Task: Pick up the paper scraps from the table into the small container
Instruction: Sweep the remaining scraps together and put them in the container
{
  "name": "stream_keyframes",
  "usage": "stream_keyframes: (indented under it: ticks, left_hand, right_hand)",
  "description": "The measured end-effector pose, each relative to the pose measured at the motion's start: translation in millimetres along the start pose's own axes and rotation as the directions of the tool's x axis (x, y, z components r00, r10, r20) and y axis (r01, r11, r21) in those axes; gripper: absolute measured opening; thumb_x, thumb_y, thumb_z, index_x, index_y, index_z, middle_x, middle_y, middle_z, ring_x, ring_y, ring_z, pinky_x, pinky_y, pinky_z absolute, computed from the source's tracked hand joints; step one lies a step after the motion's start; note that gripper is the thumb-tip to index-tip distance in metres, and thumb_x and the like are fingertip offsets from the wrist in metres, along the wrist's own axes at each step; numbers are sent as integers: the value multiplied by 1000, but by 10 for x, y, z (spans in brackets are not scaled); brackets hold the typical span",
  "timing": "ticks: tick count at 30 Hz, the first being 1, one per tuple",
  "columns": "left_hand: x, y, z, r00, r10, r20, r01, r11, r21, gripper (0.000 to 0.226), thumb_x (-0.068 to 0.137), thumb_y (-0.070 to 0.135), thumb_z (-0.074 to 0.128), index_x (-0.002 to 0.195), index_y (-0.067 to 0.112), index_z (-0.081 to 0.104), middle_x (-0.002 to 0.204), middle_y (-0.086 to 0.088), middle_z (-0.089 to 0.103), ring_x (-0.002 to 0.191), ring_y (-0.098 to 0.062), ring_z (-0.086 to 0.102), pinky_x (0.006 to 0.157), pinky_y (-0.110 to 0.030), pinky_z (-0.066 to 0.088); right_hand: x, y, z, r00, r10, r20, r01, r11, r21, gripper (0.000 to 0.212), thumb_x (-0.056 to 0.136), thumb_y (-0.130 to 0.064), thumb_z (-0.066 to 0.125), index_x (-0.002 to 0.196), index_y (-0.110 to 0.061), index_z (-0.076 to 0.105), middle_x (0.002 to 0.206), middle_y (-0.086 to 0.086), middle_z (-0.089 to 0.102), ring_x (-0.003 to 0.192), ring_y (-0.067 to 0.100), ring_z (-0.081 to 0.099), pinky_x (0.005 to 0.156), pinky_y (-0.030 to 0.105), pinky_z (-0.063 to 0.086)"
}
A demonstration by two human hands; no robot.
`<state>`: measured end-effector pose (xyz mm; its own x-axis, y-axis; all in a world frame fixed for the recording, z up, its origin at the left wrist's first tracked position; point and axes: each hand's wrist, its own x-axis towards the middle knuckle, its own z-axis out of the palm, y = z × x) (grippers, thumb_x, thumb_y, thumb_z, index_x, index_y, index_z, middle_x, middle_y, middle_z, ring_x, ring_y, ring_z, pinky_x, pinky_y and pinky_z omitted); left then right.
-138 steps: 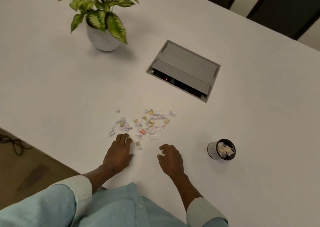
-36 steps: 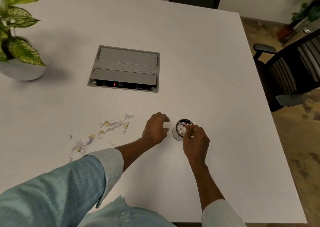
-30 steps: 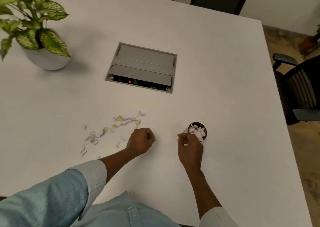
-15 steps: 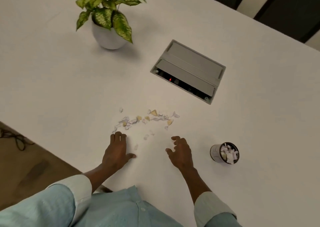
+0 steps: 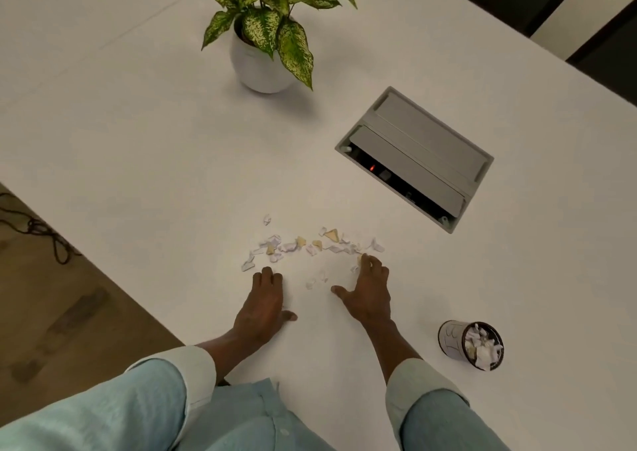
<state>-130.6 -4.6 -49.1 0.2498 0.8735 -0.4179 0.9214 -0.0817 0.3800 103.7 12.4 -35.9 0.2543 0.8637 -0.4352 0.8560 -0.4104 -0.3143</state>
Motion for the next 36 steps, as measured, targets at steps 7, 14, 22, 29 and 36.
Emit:
stream_keyframes:
  ticks: [7, 14, 22, 29, 36]
  left_hand:
    - [37, 41, 111, 995, -86, -48, 82, 994, -75, 46, 85, 17, 79, 120, 10, 50, 123, -7, 43, 107, -23, 44, 84, -32, 50]
    - [62, -33, 28, 996, -76, -44, 68, 984, -162, 32, 81, -2, 67, 95, 18, 46, 105, 4, 40, 92, -16, 43, 70, -33, 53]
    - [-81, -73, 58, 974, -212, -78, 192, 958, -213, 67, 81, 53, 80, 121, 14, 44, 120, -2, 40, 110, -20, 41, 86, -34, 53]
    - [15, 194, 166, 964, -253, -85, 228, 946, -230, 64, 84, 40, 81, 128, 13, 42, 129, -6, 38, 116, -20, 38, 94, -31, 51]
    - [51, 179, 144, 988, -145, -57, 137, 981, -134, 45, 87, -1, 64, 127, 14, 49, 132, -5, 43, 113, -19, 40, 88, -28, 53]
  right_hand:
    - [34, -257, 170, 987, -157, 23, 158, 983, -91, 85, 83, -51, 73, 148, -13, 34, 149, 2, 33, 139, 25, 30, 94, 45, 55]
    - [-196, -371, 416, 965, -260, -39, 261, 964, 48, 64, 88, -45, 70, 141, -17, 48, 137, 0, 46, 130, 20, 46, 96, 33, 54]
    - [-161, -194, 326, 986, 106, -128, -85, 984, 159, 96, 61, -74, 80, 134, -26, 40, 124, -4, 39, 123, 18, 40, 79, 40, 59]
    - [-34, -305, 410, 999, -37, -4, 37, 978, 203, 88, 59, -57, 90, 130, -28, 46, 122, -5, 37, 120, 15, 41, 87, 29, 55]
    - [5, -379, 462, 978, -203, 44, 197, 974, 110, 42, 81, -41, 80, 112, -33, 53, 112, -6, 40, 105, 12, 46, 79, 25, 54]
